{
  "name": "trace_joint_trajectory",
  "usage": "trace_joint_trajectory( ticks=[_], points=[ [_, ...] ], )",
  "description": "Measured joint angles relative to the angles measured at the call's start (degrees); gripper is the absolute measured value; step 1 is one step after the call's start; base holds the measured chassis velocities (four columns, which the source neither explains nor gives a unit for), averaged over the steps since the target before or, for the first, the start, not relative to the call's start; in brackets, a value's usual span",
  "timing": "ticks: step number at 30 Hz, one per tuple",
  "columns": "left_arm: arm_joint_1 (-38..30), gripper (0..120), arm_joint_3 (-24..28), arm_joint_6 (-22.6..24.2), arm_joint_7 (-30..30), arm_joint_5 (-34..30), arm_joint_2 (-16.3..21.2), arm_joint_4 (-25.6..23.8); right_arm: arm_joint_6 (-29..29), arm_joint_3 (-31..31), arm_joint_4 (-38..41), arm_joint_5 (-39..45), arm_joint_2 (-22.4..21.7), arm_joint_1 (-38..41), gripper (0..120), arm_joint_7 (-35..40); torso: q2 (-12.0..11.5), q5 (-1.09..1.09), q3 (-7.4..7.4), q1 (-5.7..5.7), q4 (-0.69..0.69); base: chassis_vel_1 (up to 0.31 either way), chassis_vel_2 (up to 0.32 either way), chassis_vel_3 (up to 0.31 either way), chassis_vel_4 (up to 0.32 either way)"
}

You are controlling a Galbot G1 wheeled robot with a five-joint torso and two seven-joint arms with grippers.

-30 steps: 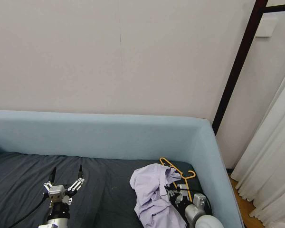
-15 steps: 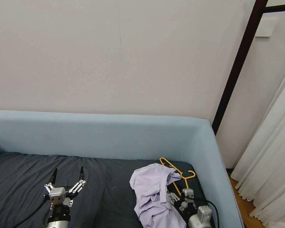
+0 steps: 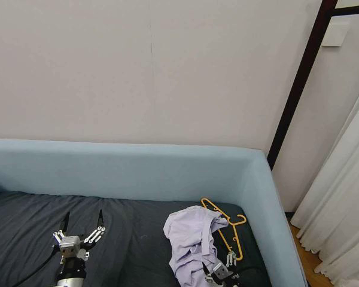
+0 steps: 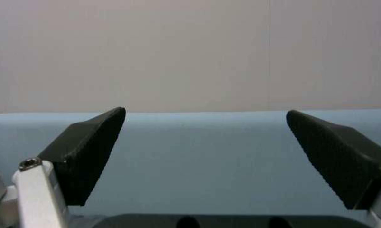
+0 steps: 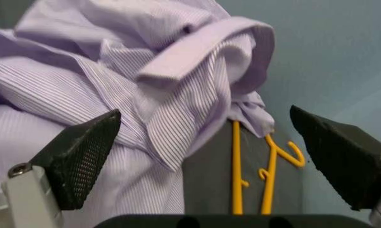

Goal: Pick up the clothes from the sofa and hang them on the clothes hanger.

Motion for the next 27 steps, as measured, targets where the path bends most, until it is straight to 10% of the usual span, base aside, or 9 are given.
trace_joint_trajectory(
  ticks=[27],
  points=[
    [-0.13,100,0.45,0.09,-0.01,0.5,-1.2,0.06,4.54,0.86,-3.34,2.35,1.5,1.45,100,3.34,0.0,0.0,0.0,0.0,0.0,0.0,0.0,0.0,0.0]
  ],
)
